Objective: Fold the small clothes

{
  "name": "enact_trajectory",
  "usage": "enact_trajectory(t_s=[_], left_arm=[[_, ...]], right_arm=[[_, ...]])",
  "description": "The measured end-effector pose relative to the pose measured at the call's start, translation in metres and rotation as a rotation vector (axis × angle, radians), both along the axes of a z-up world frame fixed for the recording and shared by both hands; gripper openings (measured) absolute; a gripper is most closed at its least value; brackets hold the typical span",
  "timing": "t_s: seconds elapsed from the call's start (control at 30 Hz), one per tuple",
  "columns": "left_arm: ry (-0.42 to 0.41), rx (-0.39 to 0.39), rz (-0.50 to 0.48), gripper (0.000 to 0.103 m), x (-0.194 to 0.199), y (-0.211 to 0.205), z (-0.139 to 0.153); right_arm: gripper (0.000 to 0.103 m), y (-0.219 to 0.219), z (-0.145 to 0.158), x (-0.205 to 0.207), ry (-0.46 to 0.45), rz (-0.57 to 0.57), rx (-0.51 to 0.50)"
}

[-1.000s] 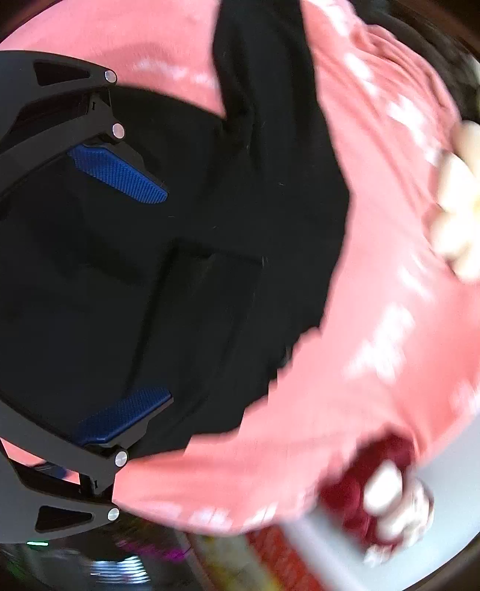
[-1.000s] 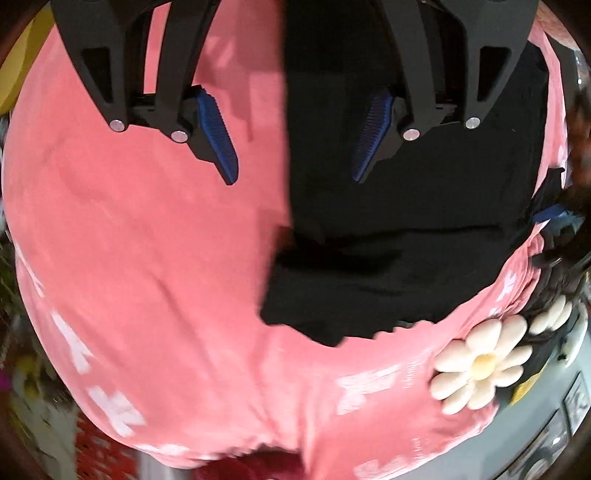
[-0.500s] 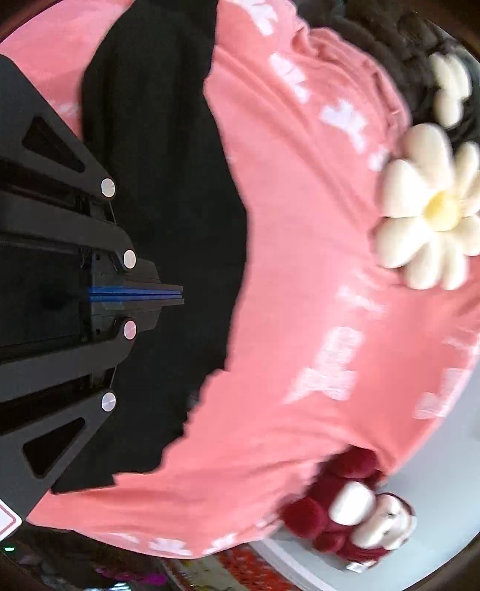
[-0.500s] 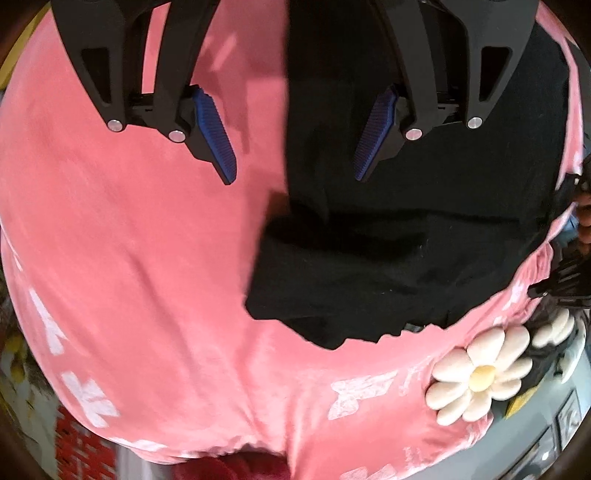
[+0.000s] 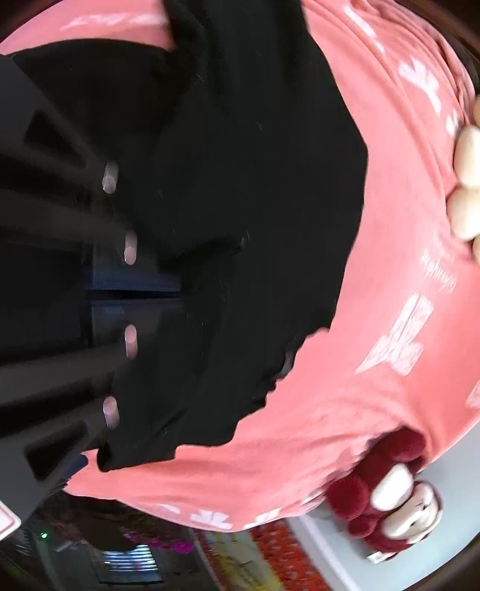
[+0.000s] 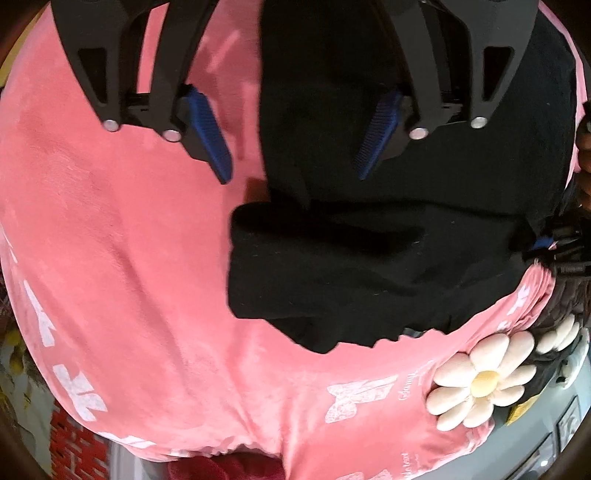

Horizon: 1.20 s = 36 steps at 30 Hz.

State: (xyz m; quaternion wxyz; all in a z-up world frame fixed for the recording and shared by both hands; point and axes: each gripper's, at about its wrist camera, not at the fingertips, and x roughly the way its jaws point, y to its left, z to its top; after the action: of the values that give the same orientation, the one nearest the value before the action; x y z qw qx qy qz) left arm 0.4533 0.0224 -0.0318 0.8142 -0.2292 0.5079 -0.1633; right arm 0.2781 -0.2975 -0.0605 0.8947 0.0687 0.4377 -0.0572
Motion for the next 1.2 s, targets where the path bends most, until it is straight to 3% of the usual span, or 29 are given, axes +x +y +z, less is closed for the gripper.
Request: enact_trajectory(t_s=[0.13, 0.2, 0.33, 0.4, 0.5, 0.57, 0.63, 0.7, 0.83, 0.93, 1.0, 1.03, 1.1, 1.2], left_arm=[[-0.139, -0.023, 0.05, 0.0, 0.007, 0.014, 0.04], [-0.159, -0.04, 0.086, 0.001, 0.013, 0.029, 0.052], [-0.146, 0.037, 0.101, 0.0, 0.021, 0.044, 0.05], [-0.138, 0.067, 0.092, 0.0, 0.019, 0.045, 0.042], [-0.137, 0.082, 0.082, 0.001, 0.017, 0.044, 0.034], [-0.126, 0.079, 0.088, 0.001, 0.015, 0.047, 0.028], [-0.101, 0.099, 0.082, 0.001, 0.015, 0.049, 0.019], [-0.072, 0.128, 0.073, 0.002, 0.016, 0.048, 0.009], [-0.038, 0.175, 0.054, 0.003, 0.014, 0.053, -0.005], [-0.026, 0.177, 0.059, 0.003, 0.011, 0.059, -0.012], [-0.023, 0.19, 0.068, 0.003, 0.008, 0.061, -0.013], [-0.02, 0.201, 0.072, 0.003, 0.007, 0.062, -0.013], [-0.016, 0.23, 0.075, 0.003, 0.005, 0.064, -0.015], [-0.016, 0.249, 0.062, 0.003, 0.0, 0.071, -0.01]], right_arm=[[0.074, -0.009, -0.001, 0.007, -0.003, -0.015, 0.016], [0.074, -0.009, -0.004, 0.014, 0.003, -0.008, 0.007], [0.074, -0.006, -0.013, 0.028, 0.022, 0.004, 0.026], [0.064, -0.01, -0.016, 0.034, 0.021, -0.006, 0.038], [0.031, -0.031, -0.011, 0.036, 0.006, -0.08, 0.053], [0.036, -0.052, -0.012, 0.033, 0.003, -0.117, 0.112], [0.048, -0.05, -0.022, 0.035, 0.059, -0.091, 0.082], [0.051, -0.046, -0.013, 0.028, 0.041, -0.092, 0.052], [0.052, -0.045, 0.015, 0.012, -0.029, -0.103, 0.098], [0.051, -0.03, 0.033, 0.02, -0.07, -0.041, 0.132], [0.045, -0.022, 0.03, 0.036, -0.044, 0.003, 0.121], [0.039, -0.019, 0.021, 0.048, 0.0, 0.011, 0.098], [0.037, -0.022, -0.008, 0.067, 0.124, -0.001, 0.057], [0.037, -0.024, 0.007, 0.06, 0.074, -0.038, 0.078]])
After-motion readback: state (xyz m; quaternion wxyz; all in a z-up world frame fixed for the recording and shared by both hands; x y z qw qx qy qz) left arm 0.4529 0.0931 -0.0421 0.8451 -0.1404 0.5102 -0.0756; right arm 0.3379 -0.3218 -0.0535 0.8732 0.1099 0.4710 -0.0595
